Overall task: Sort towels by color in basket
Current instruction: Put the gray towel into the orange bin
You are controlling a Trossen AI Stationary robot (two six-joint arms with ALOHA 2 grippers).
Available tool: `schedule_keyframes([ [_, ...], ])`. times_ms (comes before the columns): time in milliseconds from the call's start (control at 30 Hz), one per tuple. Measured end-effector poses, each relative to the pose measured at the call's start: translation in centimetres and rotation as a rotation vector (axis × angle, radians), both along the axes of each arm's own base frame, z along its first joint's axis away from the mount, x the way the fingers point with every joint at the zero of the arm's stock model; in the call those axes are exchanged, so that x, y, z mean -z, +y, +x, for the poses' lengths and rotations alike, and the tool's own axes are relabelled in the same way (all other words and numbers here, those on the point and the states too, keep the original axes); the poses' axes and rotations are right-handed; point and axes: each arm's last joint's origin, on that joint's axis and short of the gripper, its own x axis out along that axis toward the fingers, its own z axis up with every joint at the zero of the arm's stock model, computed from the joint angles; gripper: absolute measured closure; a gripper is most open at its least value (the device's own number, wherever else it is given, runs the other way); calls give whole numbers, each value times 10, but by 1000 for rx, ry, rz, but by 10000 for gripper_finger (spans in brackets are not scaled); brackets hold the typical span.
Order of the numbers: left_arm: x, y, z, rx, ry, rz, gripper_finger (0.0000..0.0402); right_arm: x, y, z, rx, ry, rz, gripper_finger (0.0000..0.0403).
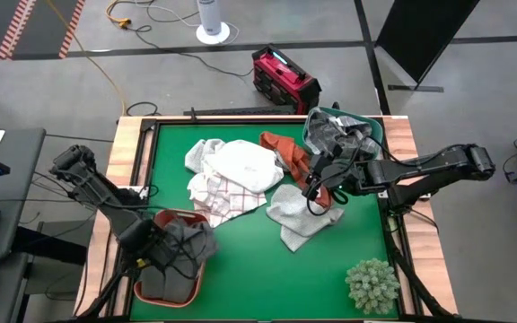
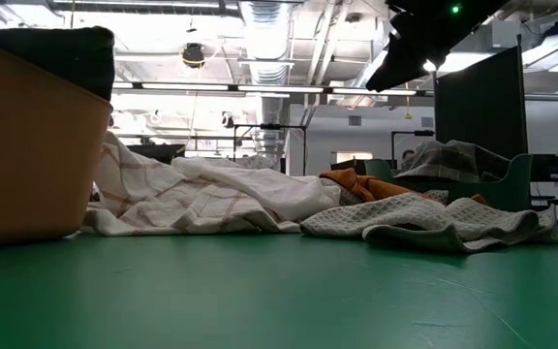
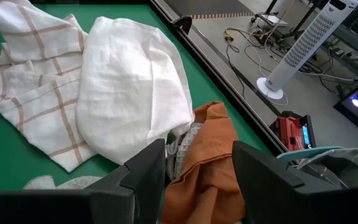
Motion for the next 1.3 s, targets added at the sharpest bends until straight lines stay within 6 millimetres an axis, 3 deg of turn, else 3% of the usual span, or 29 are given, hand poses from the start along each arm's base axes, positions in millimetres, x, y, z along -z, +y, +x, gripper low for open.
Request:
schedule_keyframes([
  [233,0,-8,-8,-52,15,37,258,0,0,0,1,-1,1,186],
  [467,1,-14,-17,27,-55,95,185,0,0,0,1,-1,1,186],
  [633,3,-16,-18,87,-140,172,178,0,0,0,1,-1,1,186],
  [900,25,-34,-11,324,-97,215,179,0,0,0,1,-2,1,186],
  [1033,38,-40,-5,415,-59,242,218,0,0,0,1,-2,1,186],
  [1233,47,-45,-1,470,-28,259,368,0,0,0,1,-2,1,186],
  [1300,46,-44,-2,460,-34,259,389,0,0,0,1,-3,1,186],
])
